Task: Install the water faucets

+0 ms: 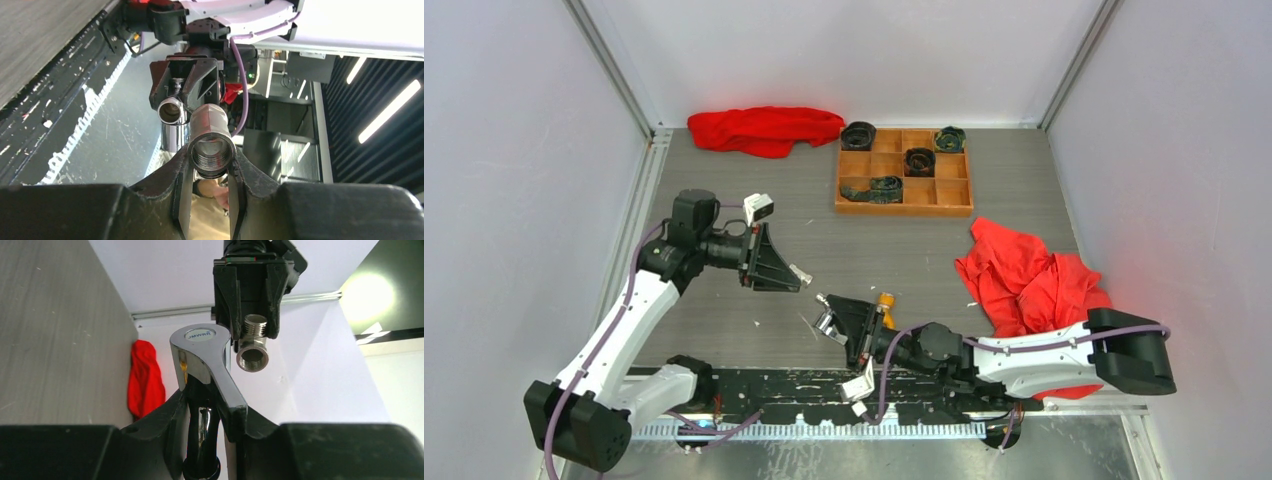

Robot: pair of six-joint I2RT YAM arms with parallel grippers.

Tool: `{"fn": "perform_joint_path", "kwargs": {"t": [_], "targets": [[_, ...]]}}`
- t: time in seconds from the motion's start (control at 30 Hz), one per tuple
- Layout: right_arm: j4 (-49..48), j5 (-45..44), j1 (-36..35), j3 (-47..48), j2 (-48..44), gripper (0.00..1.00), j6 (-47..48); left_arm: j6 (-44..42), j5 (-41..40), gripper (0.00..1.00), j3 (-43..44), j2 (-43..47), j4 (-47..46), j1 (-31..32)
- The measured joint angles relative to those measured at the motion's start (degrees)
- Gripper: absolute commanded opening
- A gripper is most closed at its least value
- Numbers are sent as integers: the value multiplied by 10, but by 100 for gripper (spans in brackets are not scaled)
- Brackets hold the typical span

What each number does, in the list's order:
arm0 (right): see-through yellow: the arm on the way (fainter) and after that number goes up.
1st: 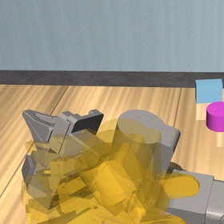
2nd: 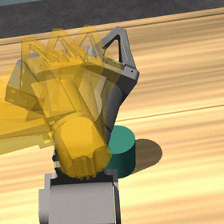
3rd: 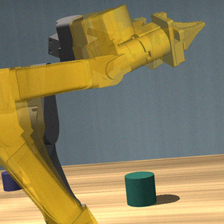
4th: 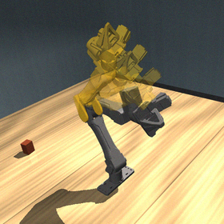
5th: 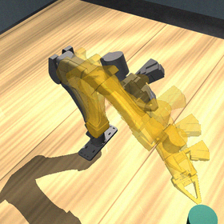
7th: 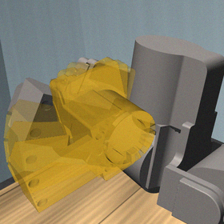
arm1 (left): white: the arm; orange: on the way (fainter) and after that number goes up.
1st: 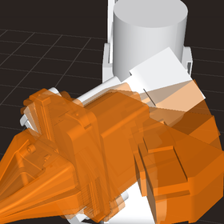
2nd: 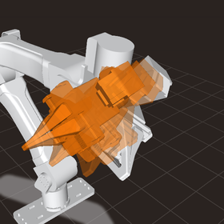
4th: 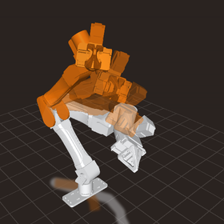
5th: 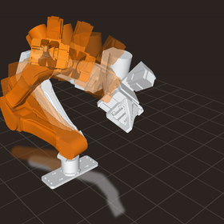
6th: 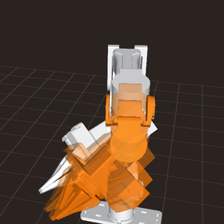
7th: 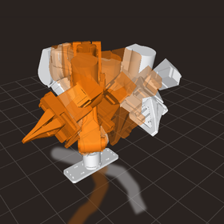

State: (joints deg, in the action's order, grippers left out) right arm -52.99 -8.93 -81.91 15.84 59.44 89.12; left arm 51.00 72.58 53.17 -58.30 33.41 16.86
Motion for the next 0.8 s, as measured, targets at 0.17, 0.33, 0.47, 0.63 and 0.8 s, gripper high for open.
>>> {"fn": "perform_joint_path", "kwargs": {"t": [0.17,0.33,0.47,0.63,0.8], "targets": [[-31,-6,-9,2,15,0,55,31,37,0,-19,4,-39,0],[-38,-6,-13,16,16,0,87,44,57,0,-20,4,-56,0],[-40,-6,-15,27,16,0,103,45,64,0,-20,4,-60,0],[-40,-6,-16,38,16,0,115,46,68,0,-24,4,-62,0],[-41,-5,-16,46,25,0,121,46,70,0,-29,4,-62,0]]}}
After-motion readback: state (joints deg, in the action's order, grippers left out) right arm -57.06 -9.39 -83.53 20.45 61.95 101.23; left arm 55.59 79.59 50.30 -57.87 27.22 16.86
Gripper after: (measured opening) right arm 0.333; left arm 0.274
